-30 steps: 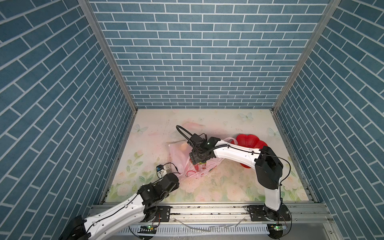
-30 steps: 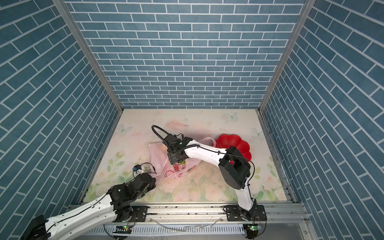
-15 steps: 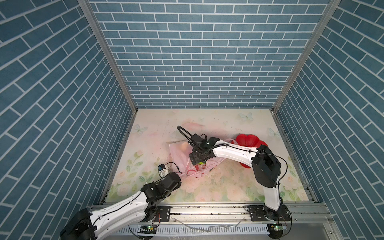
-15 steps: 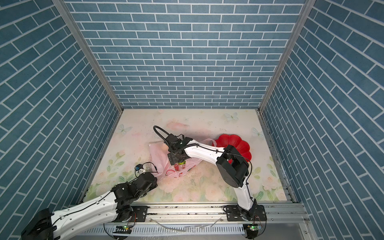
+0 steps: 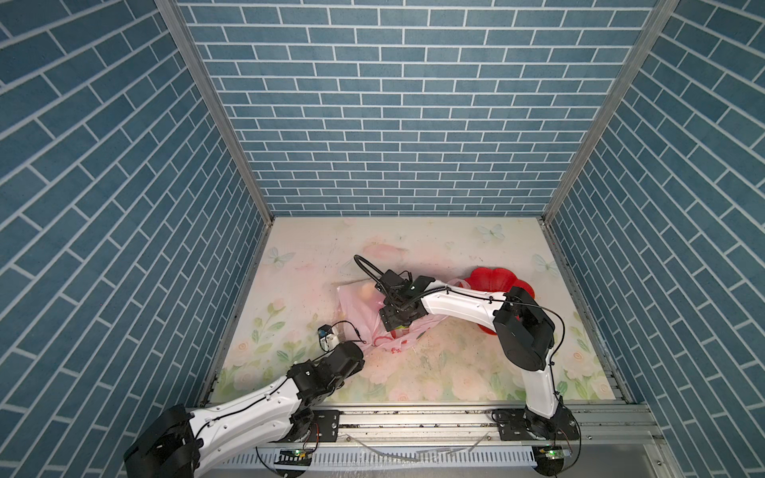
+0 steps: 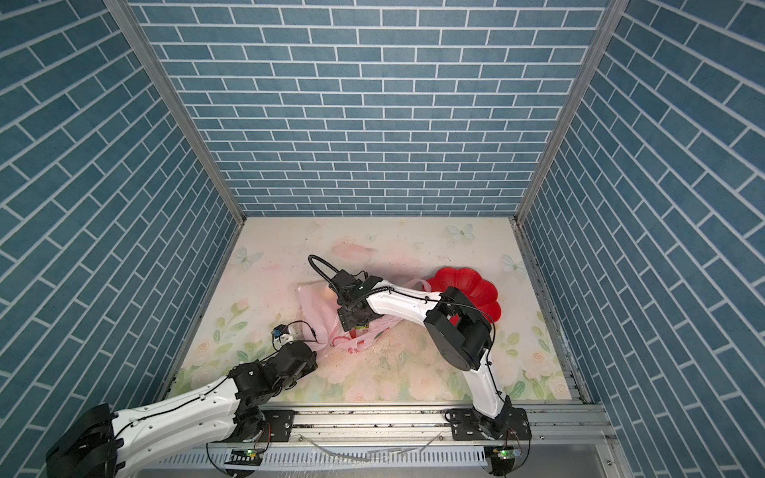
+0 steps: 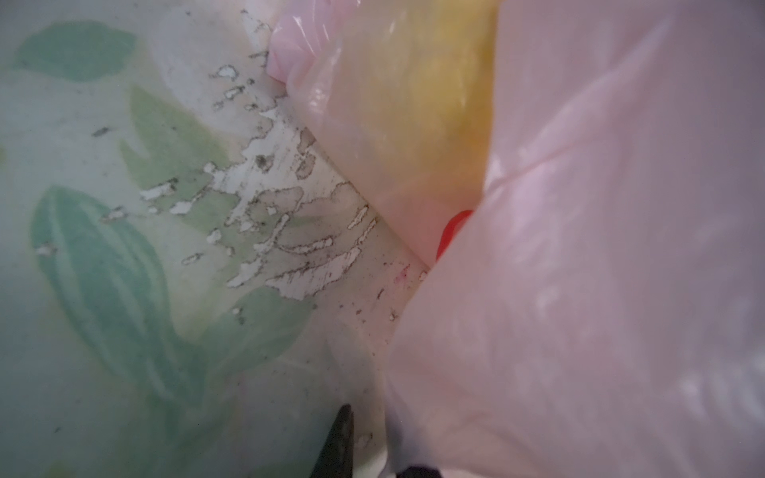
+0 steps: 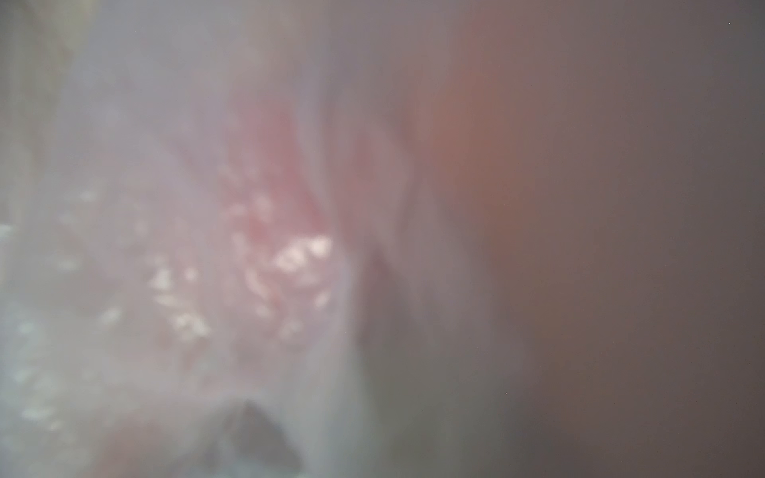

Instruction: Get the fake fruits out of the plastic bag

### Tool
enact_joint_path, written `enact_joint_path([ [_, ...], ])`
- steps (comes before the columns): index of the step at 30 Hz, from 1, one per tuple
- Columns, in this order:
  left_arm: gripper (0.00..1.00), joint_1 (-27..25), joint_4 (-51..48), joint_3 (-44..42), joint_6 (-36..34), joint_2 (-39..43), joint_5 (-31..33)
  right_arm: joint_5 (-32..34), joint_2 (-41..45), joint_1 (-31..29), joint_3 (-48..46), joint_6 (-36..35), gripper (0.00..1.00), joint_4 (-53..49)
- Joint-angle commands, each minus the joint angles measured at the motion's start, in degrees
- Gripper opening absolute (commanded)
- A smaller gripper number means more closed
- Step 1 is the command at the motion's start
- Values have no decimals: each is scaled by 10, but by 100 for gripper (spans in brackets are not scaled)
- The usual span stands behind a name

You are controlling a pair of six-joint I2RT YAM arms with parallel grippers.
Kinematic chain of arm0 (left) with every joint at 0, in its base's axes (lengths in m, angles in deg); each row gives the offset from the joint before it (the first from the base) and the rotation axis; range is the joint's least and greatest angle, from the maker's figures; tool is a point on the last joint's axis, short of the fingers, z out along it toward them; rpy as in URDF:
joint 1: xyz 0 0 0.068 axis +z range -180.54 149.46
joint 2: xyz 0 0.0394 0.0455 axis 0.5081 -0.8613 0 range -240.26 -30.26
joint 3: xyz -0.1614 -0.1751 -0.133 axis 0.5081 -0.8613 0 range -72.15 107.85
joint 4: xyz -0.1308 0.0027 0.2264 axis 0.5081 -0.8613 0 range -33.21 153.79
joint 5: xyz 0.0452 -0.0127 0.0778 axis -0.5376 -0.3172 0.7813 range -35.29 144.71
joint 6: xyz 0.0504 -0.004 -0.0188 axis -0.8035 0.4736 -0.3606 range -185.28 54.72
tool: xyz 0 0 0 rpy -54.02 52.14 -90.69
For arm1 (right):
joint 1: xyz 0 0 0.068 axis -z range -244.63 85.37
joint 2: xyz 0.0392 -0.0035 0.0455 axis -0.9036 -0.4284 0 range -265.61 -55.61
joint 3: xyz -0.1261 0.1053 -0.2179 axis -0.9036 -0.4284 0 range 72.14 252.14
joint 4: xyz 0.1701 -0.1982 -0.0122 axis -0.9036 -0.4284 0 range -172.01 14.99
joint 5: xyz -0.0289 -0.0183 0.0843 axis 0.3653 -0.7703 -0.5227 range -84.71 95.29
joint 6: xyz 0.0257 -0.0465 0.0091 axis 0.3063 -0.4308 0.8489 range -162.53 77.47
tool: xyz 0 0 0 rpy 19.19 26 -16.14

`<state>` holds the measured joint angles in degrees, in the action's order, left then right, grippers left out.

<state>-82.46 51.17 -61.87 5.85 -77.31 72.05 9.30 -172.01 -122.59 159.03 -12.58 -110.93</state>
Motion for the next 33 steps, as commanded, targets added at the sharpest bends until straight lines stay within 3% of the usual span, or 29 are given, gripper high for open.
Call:
enact_joint_path([
  [1,21,-4,-26,-5,3,-1,-1,-3,-1,3,-15,-3,75,1],
  [11,21,-4,-36,-1,13,26,12,-21,30,3,-22,-5,46,1],
  [16,21,-4,-39,11,9,28,24,-29,59,1,-30,-7,38,-6],
  [33,21,-5,-57,68,-28,23,47,-50,132,-20,-59,-7,33,-28],
])
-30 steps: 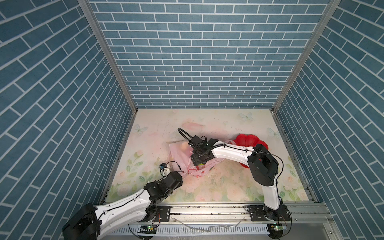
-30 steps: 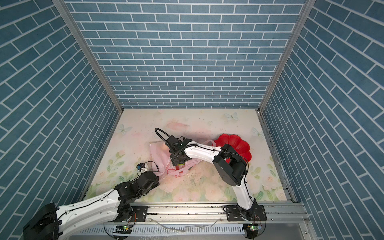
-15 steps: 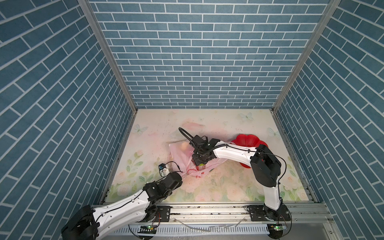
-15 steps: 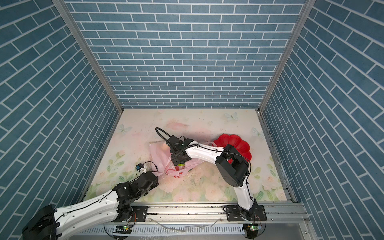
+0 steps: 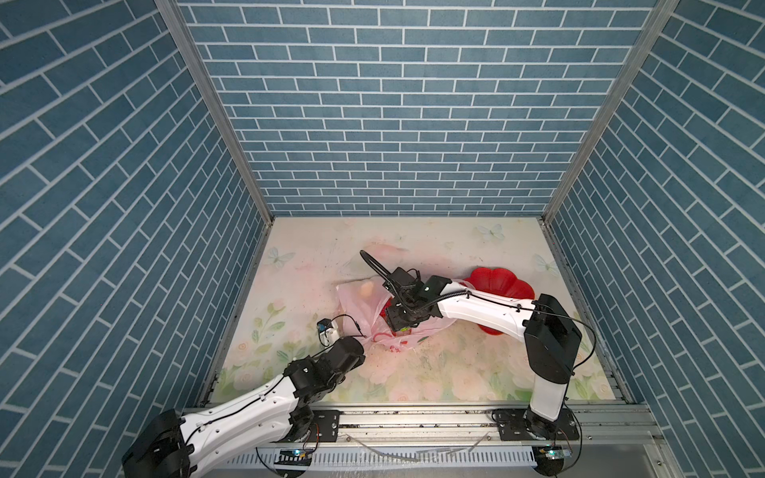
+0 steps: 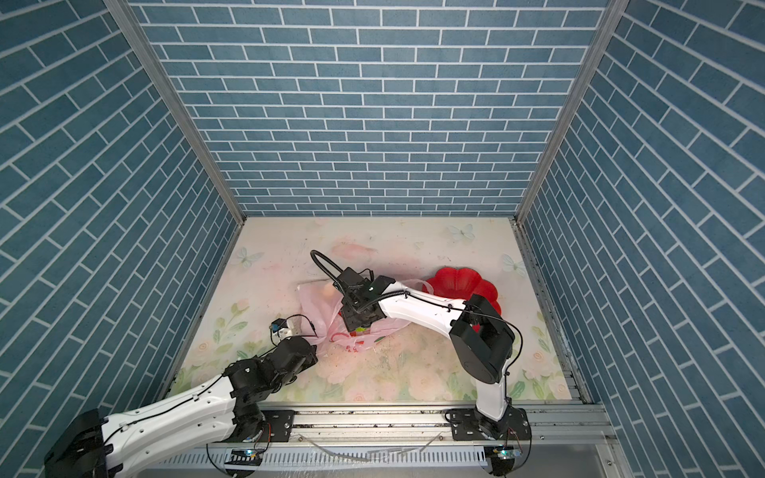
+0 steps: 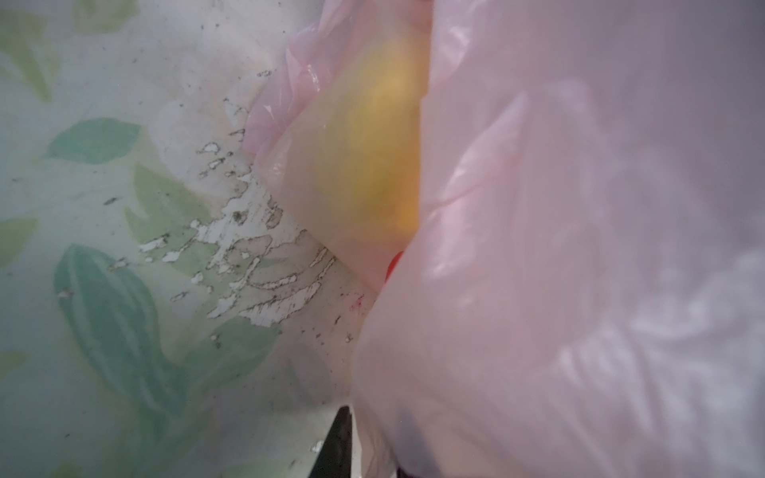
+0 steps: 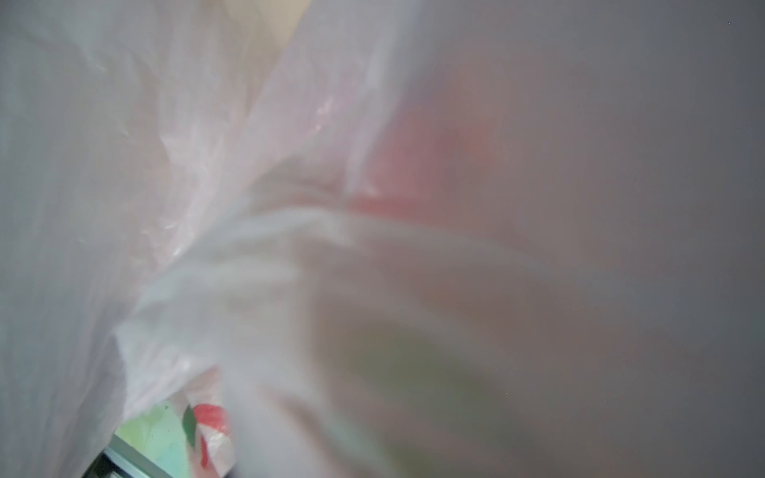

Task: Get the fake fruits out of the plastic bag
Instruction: 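Grasp the green lime with the right gripper and lift it out, then carry the green lime over the red flower plate with the right gripper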

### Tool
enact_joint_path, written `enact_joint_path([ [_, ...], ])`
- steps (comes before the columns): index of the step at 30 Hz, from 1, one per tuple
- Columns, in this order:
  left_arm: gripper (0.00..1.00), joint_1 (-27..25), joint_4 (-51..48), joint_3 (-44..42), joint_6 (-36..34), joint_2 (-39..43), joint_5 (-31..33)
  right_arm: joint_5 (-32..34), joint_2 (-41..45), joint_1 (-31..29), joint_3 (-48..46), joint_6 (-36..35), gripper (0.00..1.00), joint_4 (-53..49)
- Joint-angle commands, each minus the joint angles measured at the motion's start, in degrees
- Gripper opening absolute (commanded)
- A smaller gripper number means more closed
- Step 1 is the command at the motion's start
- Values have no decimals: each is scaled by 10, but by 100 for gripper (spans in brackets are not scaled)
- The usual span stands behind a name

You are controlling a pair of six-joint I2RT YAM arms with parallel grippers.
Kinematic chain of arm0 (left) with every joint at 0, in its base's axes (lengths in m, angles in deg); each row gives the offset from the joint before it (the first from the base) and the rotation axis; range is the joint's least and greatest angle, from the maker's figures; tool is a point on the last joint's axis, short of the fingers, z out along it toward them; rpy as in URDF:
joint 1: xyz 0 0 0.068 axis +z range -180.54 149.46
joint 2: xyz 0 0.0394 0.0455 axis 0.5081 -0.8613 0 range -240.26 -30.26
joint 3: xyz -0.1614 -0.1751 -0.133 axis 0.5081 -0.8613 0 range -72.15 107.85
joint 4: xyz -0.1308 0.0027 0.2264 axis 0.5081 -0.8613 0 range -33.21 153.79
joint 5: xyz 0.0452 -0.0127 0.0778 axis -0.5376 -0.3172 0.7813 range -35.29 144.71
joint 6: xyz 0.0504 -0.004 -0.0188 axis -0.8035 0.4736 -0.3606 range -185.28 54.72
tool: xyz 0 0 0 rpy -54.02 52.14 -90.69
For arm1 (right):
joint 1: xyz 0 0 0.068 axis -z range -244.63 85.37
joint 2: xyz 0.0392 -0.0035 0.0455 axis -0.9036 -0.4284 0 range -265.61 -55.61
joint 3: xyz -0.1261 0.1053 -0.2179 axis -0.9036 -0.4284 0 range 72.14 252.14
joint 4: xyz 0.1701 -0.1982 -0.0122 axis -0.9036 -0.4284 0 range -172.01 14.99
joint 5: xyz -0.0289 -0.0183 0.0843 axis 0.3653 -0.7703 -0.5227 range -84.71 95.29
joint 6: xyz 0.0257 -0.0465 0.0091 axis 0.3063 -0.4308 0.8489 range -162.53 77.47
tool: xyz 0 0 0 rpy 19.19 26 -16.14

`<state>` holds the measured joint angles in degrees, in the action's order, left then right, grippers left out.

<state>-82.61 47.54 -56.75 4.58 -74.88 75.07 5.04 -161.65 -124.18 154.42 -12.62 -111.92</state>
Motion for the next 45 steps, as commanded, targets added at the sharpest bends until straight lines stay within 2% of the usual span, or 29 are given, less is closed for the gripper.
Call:
enact_joint_path([
  [1,21,-3,-22,21,-17,-3,17,-10,32,-5,-12,-8,33,-20],
  [17,21,-3,-20,52,-39,-44,12,-9,125,-14,20,-17,31,-58],
  [24,21,-3,-20,58,-41,-52,7,57,196,5,27,-29,31,-120],
  [30,21,-3,-32,65,-44,-51,5,102,279,83,-7,-29,31,-153],
  [35,21,-3,-44,69,-44,-40,7,122,344,177,-50,-43,30,-172],
  [41,21,-3,-56,77,-47,-31,15,107,385,298,-126,-54,30,-156],
  [45,21,-3,-58,79,-48,-31,16,86,387,359,-177,-55,30,-123],
])
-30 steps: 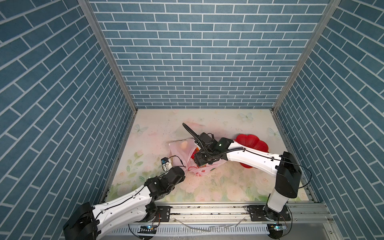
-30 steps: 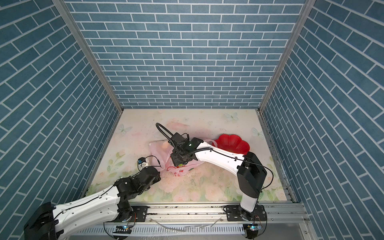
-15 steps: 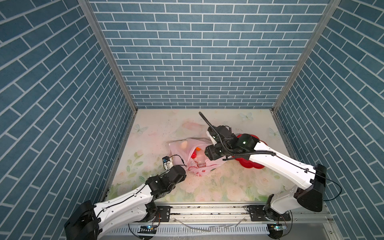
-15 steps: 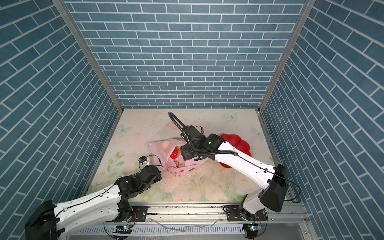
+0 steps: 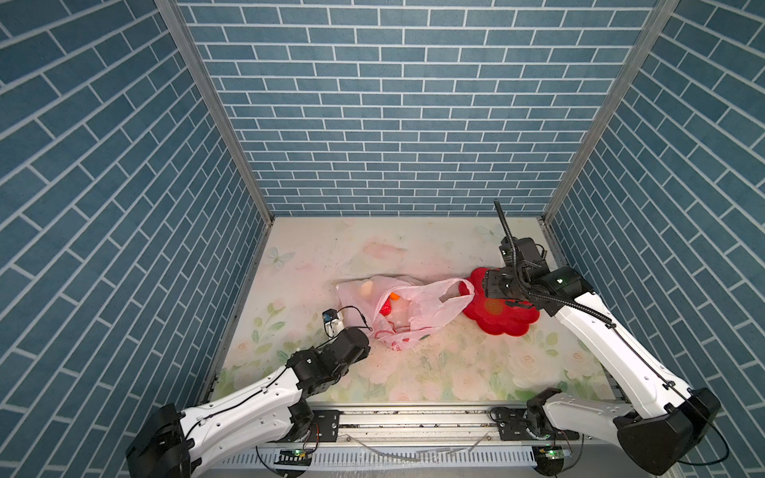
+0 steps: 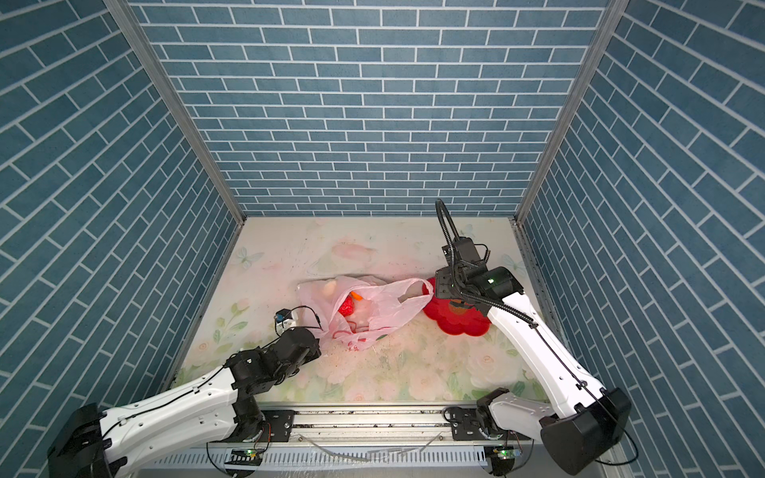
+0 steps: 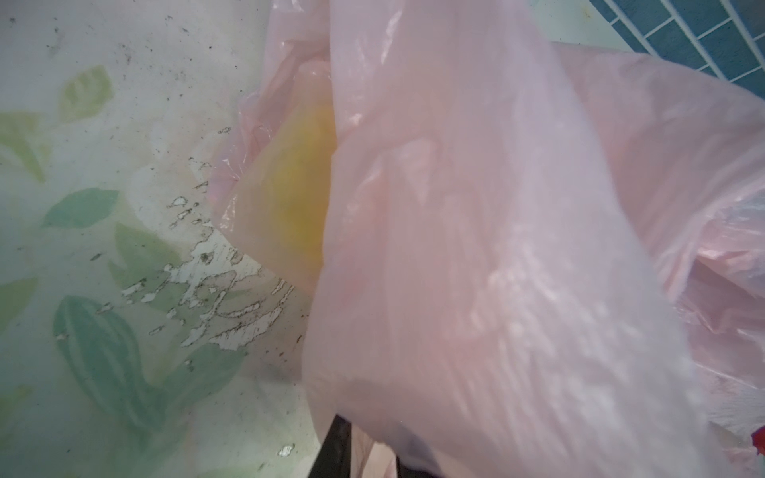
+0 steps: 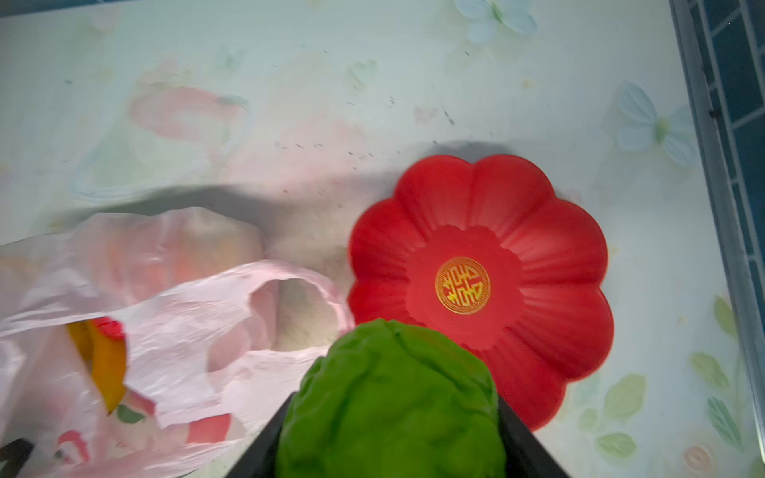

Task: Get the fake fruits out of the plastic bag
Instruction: 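Carry the green lime over the red flower plate with the right gripper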

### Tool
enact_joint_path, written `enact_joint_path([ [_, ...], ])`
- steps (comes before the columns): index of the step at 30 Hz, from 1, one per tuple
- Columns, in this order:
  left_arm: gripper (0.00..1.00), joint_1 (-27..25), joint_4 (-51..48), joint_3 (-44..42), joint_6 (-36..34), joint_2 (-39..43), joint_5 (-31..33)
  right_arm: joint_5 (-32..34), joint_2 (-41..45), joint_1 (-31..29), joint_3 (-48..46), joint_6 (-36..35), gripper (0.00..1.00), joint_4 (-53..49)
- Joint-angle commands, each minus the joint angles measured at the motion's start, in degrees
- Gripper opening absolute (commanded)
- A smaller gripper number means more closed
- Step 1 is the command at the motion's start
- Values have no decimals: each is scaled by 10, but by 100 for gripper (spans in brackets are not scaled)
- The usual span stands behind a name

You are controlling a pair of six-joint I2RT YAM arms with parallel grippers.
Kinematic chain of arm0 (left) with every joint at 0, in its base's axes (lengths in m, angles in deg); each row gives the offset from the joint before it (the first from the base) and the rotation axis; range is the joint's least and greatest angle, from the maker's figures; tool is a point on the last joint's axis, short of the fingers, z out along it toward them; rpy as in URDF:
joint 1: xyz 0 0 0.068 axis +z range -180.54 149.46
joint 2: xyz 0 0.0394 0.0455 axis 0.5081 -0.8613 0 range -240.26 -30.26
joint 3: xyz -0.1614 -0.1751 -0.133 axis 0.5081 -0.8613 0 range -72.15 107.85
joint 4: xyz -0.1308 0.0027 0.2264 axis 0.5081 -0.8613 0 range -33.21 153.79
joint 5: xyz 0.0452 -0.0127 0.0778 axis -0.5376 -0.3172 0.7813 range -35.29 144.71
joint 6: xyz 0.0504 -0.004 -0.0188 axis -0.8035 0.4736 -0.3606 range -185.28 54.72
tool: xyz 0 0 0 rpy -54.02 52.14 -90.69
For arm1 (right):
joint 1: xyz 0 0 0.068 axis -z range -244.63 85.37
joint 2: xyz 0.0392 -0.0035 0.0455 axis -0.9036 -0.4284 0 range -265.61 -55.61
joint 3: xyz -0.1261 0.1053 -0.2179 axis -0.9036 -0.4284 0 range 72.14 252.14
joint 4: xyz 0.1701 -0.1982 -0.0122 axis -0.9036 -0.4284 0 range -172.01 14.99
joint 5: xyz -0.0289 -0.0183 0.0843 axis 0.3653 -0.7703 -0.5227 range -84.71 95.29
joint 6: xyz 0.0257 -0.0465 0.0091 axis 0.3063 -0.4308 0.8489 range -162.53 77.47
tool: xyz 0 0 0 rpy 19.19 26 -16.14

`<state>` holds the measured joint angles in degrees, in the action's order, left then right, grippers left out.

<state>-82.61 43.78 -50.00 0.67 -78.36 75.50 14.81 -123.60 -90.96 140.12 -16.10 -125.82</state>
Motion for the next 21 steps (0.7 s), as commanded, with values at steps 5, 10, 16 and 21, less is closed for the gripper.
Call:
enact_joint_path([
  [5,22,-3,-27,16,-12,5,13,-37,-15,80,-90,-23,29,63],
  [10,21,-3,-32,9,-7,13,17,-48,-49,99,-125,-26,28,108],
  [16,22,-3,-34,7,-5,14,17,-61,-100,115,-153,-27,28,156],
  [21,22,-3,-35,6,-4,13,18,-67,-131,123,-169,-26,29,185],
])
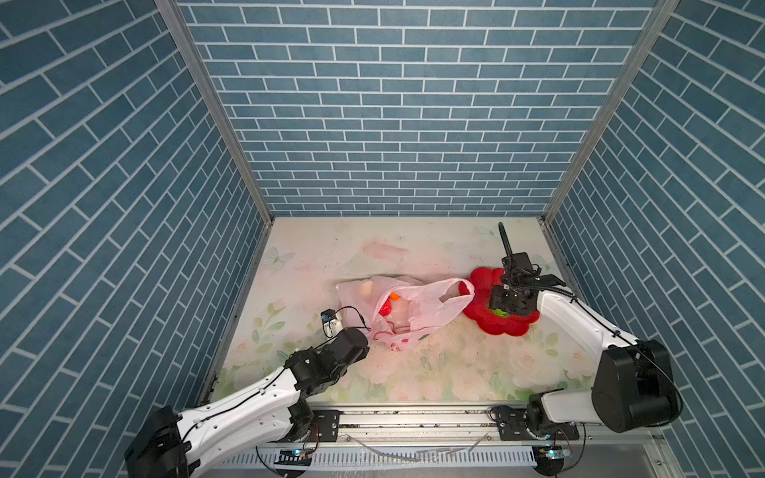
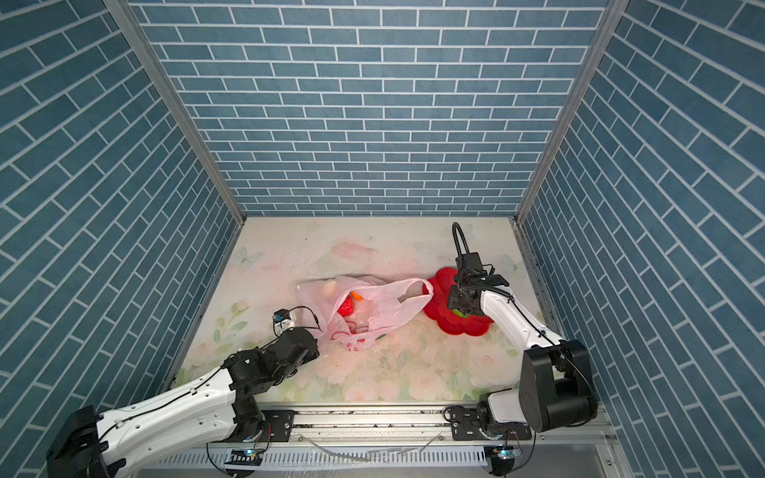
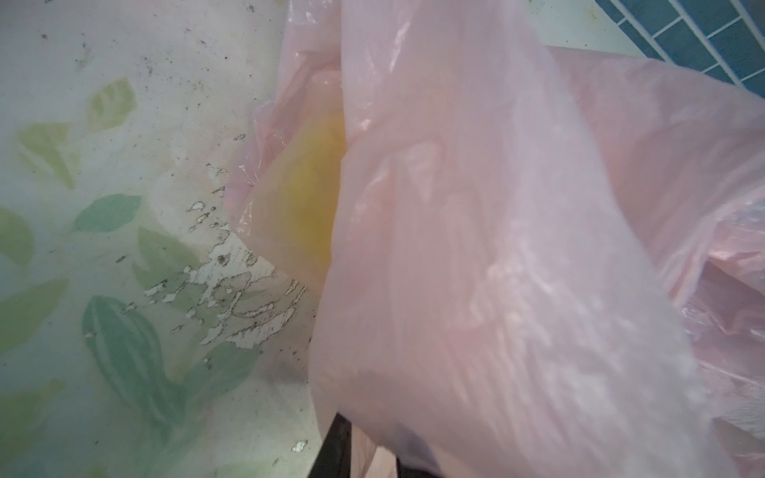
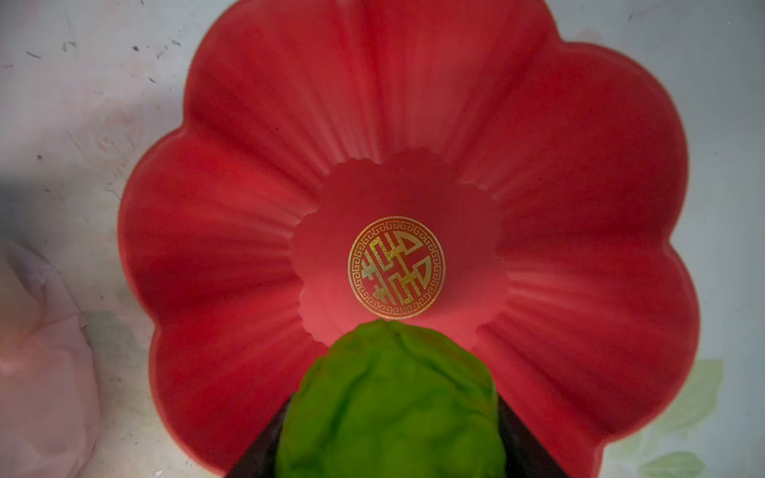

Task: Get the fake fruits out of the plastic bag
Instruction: 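Carry the green lime over the red flower plate with the right gripper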

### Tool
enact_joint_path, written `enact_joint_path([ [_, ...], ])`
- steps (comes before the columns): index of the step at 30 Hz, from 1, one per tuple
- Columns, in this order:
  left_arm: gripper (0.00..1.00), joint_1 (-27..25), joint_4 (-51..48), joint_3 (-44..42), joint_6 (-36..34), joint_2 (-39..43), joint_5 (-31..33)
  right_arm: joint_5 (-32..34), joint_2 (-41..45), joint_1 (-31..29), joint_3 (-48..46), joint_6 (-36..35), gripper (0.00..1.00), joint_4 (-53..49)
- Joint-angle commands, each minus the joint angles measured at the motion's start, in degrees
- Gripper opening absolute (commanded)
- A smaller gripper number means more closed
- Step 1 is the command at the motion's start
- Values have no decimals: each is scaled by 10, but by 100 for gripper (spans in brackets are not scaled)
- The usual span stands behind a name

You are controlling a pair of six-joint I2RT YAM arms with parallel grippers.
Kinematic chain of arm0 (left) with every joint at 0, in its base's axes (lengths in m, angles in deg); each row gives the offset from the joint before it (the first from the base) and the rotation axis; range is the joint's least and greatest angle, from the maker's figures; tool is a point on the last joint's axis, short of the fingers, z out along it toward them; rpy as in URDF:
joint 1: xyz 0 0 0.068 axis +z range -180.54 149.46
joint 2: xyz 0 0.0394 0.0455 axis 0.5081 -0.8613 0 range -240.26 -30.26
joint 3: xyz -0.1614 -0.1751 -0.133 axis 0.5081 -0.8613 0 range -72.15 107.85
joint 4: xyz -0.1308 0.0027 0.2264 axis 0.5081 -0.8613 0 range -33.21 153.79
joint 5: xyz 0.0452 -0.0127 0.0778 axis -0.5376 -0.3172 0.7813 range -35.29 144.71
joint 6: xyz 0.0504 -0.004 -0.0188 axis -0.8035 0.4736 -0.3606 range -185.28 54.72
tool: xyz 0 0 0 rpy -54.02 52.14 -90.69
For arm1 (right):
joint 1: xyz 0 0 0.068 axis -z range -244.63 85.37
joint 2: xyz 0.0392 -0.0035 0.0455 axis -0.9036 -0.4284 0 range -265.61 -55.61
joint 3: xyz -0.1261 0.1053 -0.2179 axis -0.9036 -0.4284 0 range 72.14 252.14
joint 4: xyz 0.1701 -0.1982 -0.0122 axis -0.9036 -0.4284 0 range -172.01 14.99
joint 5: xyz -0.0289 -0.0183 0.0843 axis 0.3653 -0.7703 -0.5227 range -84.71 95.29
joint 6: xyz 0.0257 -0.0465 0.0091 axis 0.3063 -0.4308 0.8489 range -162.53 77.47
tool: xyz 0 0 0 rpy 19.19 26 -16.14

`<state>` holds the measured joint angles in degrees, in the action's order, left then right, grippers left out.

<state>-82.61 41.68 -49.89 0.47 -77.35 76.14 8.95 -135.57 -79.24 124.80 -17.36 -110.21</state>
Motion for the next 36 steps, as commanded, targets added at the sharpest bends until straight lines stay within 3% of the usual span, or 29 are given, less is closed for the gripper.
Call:
enact_joint_path([
  [1,21,-3,-14,4,-2,3,11,-9,-17,8,-18,-13,29,34],
  [16,22,-3,-19,2,-1,6,12,-16,-64,17,-44,-13,39,66],
  [36,22,-3,-37,-12,12,41,22,-20,-116,18,-21,-9,63,49],
])
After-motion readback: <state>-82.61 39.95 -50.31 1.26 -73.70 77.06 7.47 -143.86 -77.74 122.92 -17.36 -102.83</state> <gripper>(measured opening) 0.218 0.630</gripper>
